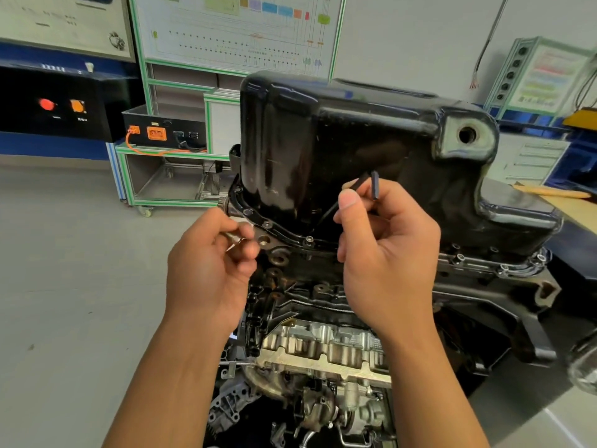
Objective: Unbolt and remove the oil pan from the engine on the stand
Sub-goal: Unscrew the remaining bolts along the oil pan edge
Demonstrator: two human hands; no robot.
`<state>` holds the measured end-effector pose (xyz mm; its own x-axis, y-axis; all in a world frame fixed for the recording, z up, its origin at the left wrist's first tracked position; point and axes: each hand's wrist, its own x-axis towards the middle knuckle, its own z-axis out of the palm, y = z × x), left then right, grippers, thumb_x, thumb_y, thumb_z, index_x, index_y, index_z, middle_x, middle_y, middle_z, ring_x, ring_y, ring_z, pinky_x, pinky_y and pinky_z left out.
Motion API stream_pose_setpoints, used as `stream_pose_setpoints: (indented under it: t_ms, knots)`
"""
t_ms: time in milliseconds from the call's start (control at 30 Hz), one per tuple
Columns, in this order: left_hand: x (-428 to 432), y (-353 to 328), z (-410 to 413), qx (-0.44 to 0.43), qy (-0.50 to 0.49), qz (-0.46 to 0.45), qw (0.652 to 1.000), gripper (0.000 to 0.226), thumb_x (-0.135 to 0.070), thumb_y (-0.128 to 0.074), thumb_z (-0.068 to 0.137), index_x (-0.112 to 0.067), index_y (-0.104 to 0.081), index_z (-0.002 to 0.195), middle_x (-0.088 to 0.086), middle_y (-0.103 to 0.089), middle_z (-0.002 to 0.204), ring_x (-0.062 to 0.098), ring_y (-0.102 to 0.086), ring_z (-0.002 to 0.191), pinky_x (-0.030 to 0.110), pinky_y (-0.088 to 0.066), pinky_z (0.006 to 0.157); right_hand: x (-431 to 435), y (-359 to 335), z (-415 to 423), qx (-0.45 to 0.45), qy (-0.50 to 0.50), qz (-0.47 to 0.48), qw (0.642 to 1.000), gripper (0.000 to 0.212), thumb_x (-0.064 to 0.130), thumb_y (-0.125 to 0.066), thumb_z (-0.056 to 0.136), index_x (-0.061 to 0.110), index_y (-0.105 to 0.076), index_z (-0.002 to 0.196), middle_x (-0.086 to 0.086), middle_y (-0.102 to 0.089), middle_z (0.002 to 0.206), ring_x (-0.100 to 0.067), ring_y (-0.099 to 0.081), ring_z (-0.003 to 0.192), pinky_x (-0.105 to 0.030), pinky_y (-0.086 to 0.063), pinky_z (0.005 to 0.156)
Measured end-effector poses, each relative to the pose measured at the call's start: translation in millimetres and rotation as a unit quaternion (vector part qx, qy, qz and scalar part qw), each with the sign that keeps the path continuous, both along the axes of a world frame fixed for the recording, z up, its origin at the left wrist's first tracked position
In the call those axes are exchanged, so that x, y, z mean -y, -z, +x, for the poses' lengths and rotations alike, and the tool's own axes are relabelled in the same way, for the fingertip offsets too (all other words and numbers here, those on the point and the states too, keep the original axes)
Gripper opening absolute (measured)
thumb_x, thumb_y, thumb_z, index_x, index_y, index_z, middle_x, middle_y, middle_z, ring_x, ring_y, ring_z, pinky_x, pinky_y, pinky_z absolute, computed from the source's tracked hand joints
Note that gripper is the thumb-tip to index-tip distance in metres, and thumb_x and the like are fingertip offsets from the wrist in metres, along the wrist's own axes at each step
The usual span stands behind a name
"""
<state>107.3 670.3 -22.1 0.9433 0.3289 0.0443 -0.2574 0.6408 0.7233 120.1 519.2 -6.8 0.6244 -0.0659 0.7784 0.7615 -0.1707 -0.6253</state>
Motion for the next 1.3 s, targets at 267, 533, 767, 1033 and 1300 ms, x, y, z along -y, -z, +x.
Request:
stream_pose_setpoints:
  t_ms: [267,533,767,1033,1300]
  knots:
    - [-6,2,2,-0.037,0.076,-0.098,0.992,0.016,-0.004,-0.04,0.066,-0.017,-0.033,0.062,-0.003,-0.042,0.053,0.002,-0.025,0.032,0.011,-0.015,0.026,6,-2,1,0.012,0.013,-0.044,0.999,0.021,0.013,-0.054,0.101,0.018,-0.06,0.081,0.0,-0.054,0.063,-0.02,-0.052,0.055,-0.029,-0.044,0.052]
    - [-5,-1,3,0.011,0.102,0.077,0.992,0.008,-0.016,-0.051,0.084,-0.014,-0.05,0.076,-0.002,-0.033,0.051,0.007,-0.023,0.036,0.018,-0.016,0.031,6,2,0,-0.004,0.017,-0.098,0.995,0.02,0.014,-0.052,0.102,0.011,-0.059,0.083,-0.004,-0.055,0.066,-0.025,-0.052,0.058,-0.045,-0.045,0.055]
    - [6,-14,14,0.136,-0.031,0.473,0.87,0.016,-0.022,-0.06,0.095,-0.027,-0.075,0.093,-0.018,-0.049,0.045,-0.002,-0.045,0.042,0.006,-0.034,0.047,10,-2,-1,0.006,0.011,-0.092,0.996,0.018,0.016,-0.053,0.102,0.02,-0.06,0.085,0.0,-0.056,0.069,-0.02,-0.053,0.058,-0.033,-0.045,0.053]
    - [7,-9,13,0.107,0.024,0.285,0.952,0.042,-0.052,-0.049,0.094,-0.02,-0.076,0.097,-0.006,-0.027,0.049,0.009,-0.022,0.041,0.019,-0.02,0.038,15,-5,-4,-0.005,0.013,-0.065,0.998,0.02,0.014,-0.053,0.102,0.011,-0.06,0.083,-0.008,-0.053,0.068,-0.024,-0.049,0.057,-0.034,-0.043,0.051]
    - [64,-24,-13,0.149,0.322,0.173,0.919,0.093,-0.087,-0.023,0.076,-0.022,-0.064,0.128,-0.002,-0.024,0.054,0.011,-0.017,0.047,0.025,-0.013,0.042,60,-7,-52,-0.113,-0.033,-0.026,0.993,0.028,0.033,-0.044,0.096,0.015,-0.052,0.076,-0.011,-0.054,0.065,-0.032,-0.048,0.058,-0.042,-0.041,0.051]
